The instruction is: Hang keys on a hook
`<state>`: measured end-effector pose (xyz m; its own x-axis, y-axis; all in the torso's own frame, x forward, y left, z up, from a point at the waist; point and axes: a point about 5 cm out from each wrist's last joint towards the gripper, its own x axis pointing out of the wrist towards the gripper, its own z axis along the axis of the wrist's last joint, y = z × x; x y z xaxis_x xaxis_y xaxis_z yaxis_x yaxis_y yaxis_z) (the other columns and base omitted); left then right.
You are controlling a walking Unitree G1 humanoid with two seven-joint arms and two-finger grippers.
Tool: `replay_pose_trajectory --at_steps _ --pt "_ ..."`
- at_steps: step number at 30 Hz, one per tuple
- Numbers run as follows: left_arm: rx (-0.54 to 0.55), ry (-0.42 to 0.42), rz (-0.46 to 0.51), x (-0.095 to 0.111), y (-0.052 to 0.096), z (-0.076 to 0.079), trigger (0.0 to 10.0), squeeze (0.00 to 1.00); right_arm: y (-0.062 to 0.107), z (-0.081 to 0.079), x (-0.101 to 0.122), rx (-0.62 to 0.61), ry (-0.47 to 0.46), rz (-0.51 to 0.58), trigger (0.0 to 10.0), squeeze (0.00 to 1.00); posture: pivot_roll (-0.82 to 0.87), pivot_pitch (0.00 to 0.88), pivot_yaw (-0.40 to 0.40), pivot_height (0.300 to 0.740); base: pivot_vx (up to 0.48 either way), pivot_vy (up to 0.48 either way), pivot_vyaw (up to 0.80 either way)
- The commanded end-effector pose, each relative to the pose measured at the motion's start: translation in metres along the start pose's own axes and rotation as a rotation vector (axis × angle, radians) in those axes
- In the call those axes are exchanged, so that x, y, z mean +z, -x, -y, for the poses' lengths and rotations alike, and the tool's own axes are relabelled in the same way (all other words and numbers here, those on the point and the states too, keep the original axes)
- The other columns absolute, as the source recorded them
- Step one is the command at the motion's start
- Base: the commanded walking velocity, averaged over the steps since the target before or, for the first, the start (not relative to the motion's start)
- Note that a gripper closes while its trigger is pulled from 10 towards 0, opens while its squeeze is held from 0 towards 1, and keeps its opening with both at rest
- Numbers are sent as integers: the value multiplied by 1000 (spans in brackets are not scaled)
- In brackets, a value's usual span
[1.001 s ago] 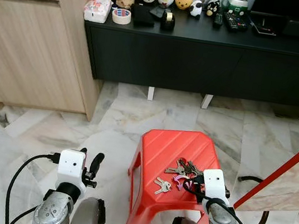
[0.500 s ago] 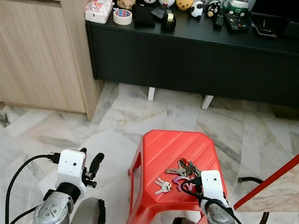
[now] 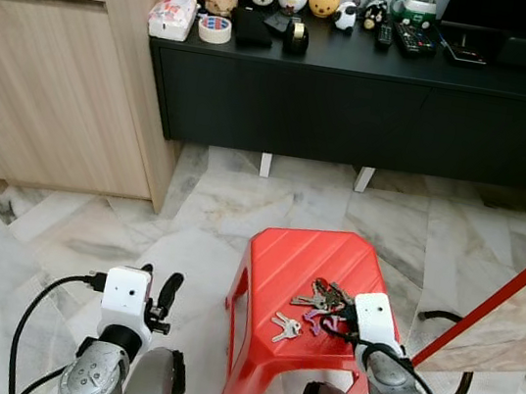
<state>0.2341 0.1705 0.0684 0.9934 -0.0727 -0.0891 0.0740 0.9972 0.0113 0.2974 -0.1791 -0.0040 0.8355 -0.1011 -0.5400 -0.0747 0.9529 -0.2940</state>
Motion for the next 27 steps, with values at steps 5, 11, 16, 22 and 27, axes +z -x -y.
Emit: replay_pose_trajectory --at_steps 5,11,16,22,27 --pt "8 -17 -20 -3 6 0 10000 0 -1 4 2 0 17 -3 10000 0 124 135 -40 593 0 0 0" --pt "7 -17 -29 -4 9 1 10000 0 -2 3 6 7 20 -2 10000 0 130 147 -41 593 0 0 0" --pt "6 -17 -33 -5 11 1 10000 0 -2 4 6 5 30 -13 10000 0 135 150 -42 593 0 0 0" --pt "4 -16 -42 -6 12 1 10000 0 -1 2 -3 22 54 -61 10000 0 142 150 -43 593 0 0 0" --pt "4 -20 -42 -6 13 1 10000 0 0 2 -7 27 12 -78 10000 0 151 150 -43 593 0 0 0"
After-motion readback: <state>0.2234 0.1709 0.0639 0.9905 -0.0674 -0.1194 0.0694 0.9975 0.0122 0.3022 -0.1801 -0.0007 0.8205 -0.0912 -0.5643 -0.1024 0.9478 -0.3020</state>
